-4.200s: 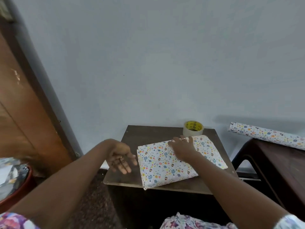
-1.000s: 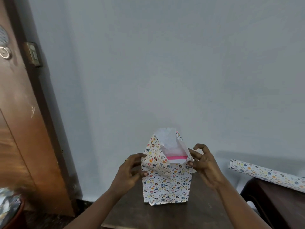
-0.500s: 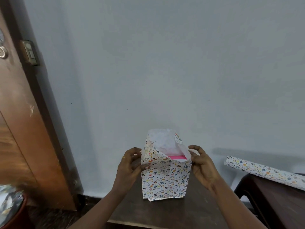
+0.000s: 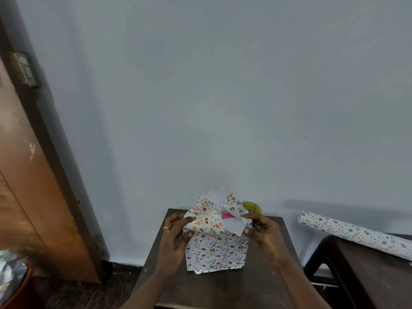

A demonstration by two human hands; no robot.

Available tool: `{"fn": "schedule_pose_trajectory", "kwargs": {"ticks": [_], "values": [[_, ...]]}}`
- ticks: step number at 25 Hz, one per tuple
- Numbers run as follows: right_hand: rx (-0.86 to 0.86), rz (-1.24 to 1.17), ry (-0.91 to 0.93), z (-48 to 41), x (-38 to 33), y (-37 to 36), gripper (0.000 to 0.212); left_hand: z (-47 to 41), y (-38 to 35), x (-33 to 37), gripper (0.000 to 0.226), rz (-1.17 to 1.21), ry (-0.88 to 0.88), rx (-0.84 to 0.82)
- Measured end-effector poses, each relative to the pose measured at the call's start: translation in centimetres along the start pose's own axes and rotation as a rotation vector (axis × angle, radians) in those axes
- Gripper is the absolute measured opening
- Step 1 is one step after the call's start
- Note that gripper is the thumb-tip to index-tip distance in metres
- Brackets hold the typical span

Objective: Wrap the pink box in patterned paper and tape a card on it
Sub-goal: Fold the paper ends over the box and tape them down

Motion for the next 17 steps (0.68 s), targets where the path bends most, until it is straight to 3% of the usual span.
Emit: {"fn": "schedule_pose_trajectory", "kwargs": {"ticks": [2, 3, 5, 9, 11, 13, 15, 17], "values": [[-0.022, 0.129, 0.036, -0.3, -0.7, 0.1, 0.019, 0.0, -0.2, 0.3, 0.027, -0.008, -0.034, -0.028], [-0.030, 0.189, 0.051, -0.6, -1.2, 0.1, 0.027, -0.2, -0.1, 0.5, 0.028, -0.005, -0.044, -0.038], [-0.083, 0.247, 0.068, -1.1, -1.7, -0.4, 0.018, -0.7, 0.2, 0.7, 0.032, -0.006, -0.039, -0.048], [-0.081, 0.335, 0.119, -1.4, -2.8, -0.8, 0.060, -1.9, 0.0, 1.2, 0.024, -0.006, -0.055, -0.042], [-0.083, 0.364, 0.096, -1.1, -2.9, -1.0, 0.041, -2.0, -0.1, 1.2, 0.023, 0.017, -0.046, -0.045], [-0.094, 0.390, 0.070, -1.0, -3.2, -1.4, 0.017, -2.2, -0.2, 1.7, 0.038, 0.037, -0.046, -0.040], [-0.098, 0.425, 0.046, -1.6, -2.8, -1.7, 0.034, -2.3, -0.2, 1.9, 0.038, 0.093, -0.014, -0.018], [-0.093, 0.461, 0.069, -2.0, -3.3, -2.0, 0.039, -2.3, 0.0, 1.7, 0.029, 0.127, 0.011, 0.004]]}}
Point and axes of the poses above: each hand's wrist, its own z-axis away from the middle knuckle, its own y-axis out of the back of the hand, x = y × z, the point moved 10 cm from there along -z, towards the middle knuckle, and after that the axes turned 8 degrees about x, right-handed, at the moved point
